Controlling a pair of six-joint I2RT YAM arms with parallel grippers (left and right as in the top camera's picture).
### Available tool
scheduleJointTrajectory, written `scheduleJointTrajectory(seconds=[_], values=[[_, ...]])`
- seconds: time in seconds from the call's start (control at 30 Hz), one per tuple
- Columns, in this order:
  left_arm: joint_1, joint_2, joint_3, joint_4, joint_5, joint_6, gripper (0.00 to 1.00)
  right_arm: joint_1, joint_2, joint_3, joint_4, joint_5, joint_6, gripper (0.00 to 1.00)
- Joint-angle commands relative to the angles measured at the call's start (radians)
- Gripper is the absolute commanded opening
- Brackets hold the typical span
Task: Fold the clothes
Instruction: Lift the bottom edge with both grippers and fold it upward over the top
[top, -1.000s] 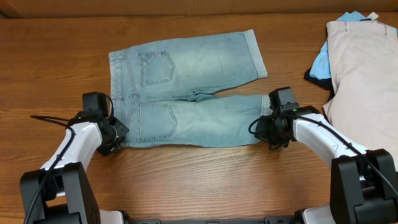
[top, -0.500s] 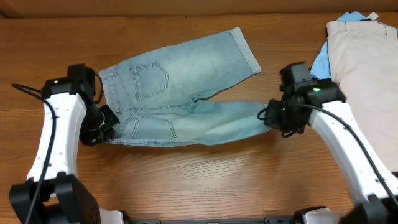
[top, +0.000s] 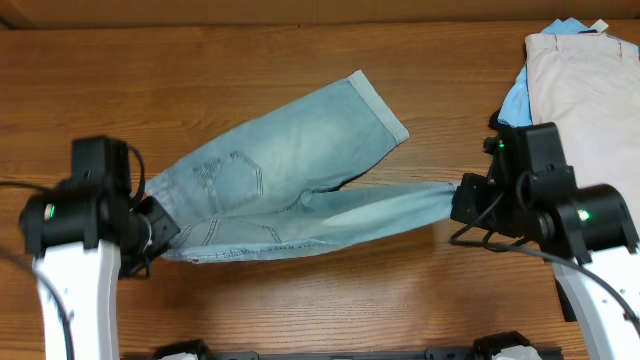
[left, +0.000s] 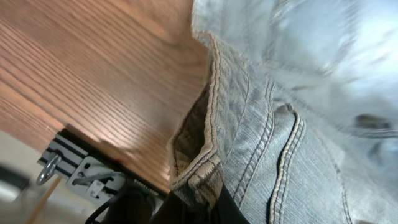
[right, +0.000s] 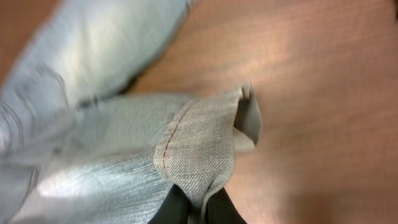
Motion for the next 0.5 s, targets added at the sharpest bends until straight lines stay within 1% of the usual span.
scheduleJointTrajectory(seconds=[0.0,0.2,0.3,0.47], values=[[0.004,-0.095,-0.016,0.015,-0.059,-0.035,0.04,0.002,0.024,0.019,0.074,0.033,-0.026,0.04],[0.004,-0.107,-0.115,0.072,-0.089,-0.076,0.04,0.002,0.174,0.019,0.22,0.033,-0.049,0.04],[0.004,-0.098,-0.196,0.154,-0.114,-0.129,0.04,0.002,0.267,0.019,0.291,0.025,-0.061,0.04],[0.005,-0.069,-0.333,0.311,-0.174,-0.245,0.04,0.003,0.412,0.019,0.477,0.014,-0.114,0.04]])
